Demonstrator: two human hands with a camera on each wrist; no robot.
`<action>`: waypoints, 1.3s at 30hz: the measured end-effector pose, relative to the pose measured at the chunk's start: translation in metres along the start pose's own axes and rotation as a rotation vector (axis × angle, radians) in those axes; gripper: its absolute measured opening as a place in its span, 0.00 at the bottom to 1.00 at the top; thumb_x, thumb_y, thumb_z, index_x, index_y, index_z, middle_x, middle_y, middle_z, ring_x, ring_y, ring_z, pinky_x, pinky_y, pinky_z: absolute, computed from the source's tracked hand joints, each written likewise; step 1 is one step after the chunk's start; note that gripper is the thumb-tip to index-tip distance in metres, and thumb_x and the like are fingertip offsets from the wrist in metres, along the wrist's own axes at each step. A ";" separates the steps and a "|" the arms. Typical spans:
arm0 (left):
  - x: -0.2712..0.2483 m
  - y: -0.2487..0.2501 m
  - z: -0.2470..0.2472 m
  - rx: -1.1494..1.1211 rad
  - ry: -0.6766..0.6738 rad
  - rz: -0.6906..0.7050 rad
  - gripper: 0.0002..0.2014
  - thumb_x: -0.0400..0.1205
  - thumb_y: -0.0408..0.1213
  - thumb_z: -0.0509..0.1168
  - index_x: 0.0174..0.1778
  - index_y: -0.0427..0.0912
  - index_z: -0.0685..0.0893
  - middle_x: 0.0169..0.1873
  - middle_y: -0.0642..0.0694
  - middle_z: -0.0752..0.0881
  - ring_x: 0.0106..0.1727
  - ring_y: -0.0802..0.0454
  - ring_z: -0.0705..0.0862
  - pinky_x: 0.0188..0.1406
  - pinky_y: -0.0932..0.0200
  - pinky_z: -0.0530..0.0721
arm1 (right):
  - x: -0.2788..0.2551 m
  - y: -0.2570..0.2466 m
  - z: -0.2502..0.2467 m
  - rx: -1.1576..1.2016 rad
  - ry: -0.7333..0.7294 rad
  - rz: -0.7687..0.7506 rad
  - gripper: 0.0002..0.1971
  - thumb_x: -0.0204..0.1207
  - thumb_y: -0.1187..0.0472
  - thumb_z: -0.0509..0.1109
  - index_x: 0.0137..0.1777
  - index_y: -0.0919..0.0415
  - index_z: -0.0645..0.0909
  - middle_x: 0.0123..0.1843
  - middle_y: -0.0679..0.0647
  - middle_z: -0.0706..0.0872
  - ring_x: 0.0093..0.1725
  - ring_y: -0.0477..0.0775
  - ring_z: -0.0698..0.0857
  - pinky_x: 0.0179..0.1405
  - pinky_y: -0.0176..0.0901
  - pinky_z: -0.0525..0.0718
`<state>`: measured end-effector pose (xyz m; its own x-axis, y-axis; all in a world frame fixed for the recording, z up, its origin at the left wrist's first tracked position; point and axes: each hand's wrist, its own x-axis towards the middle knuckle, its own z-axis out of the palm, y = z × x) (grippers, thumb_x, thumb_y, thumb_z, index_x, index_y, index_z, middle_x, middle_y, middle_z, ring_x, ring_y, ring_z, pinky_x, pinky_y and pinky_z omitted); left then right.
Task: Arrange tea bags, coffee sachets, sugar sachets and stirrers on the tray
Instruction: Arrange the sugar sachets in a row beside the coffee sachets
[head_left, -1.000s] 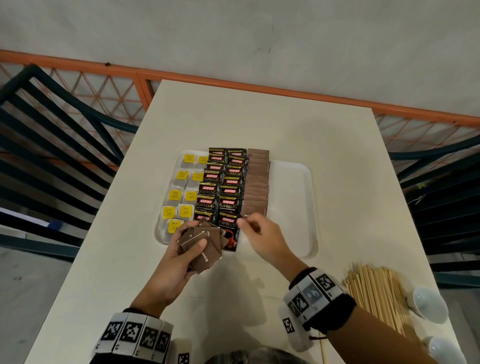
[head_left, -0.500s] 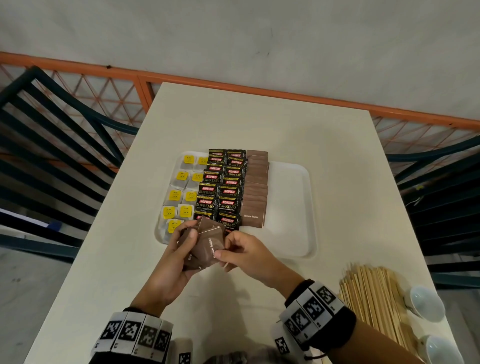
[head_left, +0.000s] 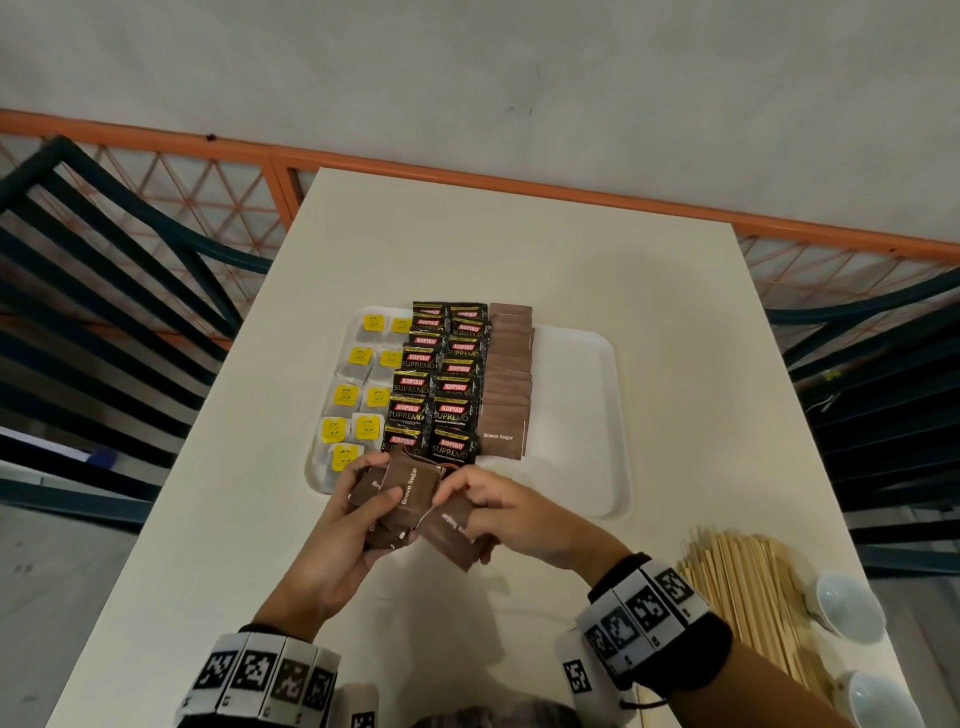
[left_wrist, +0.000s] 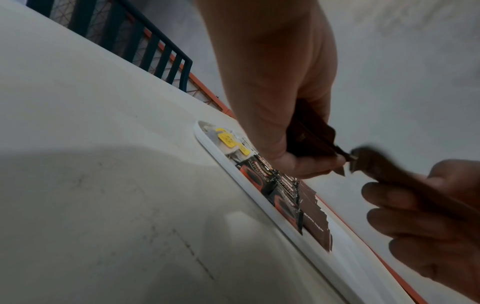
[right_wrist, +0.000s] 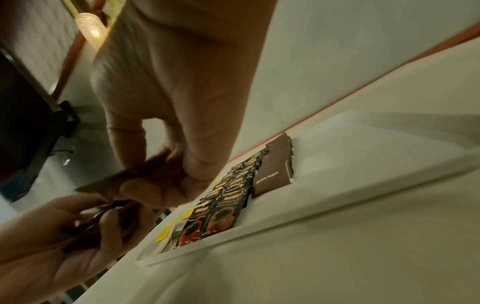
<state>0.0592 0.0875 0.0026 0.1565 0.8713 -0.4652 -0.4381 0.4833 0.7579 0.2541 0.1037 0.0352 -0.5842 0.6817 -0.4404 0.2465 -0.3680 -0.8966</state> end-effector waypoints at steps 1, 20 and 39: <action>0.000 0.001 0.000 -0.006 0.018 -0.004 0.15 0.74 0.29 0.68 0.51 0.52 0.79 0.51 0.46 0.87 0.37 0.48 0.89 0.29 0.56 0.87 | 0.000 0.002 -0.004 0.053 0.055 -0.008 0.14 0.74 0.72 0.60 0.50 0.51 0.76 0.48 0.53 0.80 0.37 0.49 0.80 0.29 0.36 0.80; -0.004 0.005 -0.001 -0.010 0.030 0.009 0.19 0.67 0.31 0.69 0.53 0.50 0.77 0.43 0.52 0.91 0.40 0.48 0.91 0.31 0.56 0.88 | 0.009 0.017 -0.060 -0.231 0.685 0.071 0.05 0.72 0.67 0.67 0.45 0.59 0.82 0.41 0.54 0.87 0.42 0.53 0.82 0.46 0.45 0.82; -0.004 0.001 -0.007 0.036 0.042 0.002 0.15 0.77 0.26 0.61 0.54 0.50 0.77 0.44 0.51 0.91 0.41 0.47 0.91 0.32 0.55 0.88 | 0.038 0.046 -0.056 -0.348 0.893 0.191 0.11 0.72 0.61 0.73 0.40 0.62 0.72 0.39 0.56 0.80 0.41 0.54 0.79 0.37 0.39 0.75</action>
<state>0.0520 0.0841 0.0023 0.1182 0.8682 -0.4819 -0.4061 0.4851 0.7744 0.2864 0.1479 -0.0250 0.2546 0.9109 -0.3248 0.5744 -0.4126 -0.7070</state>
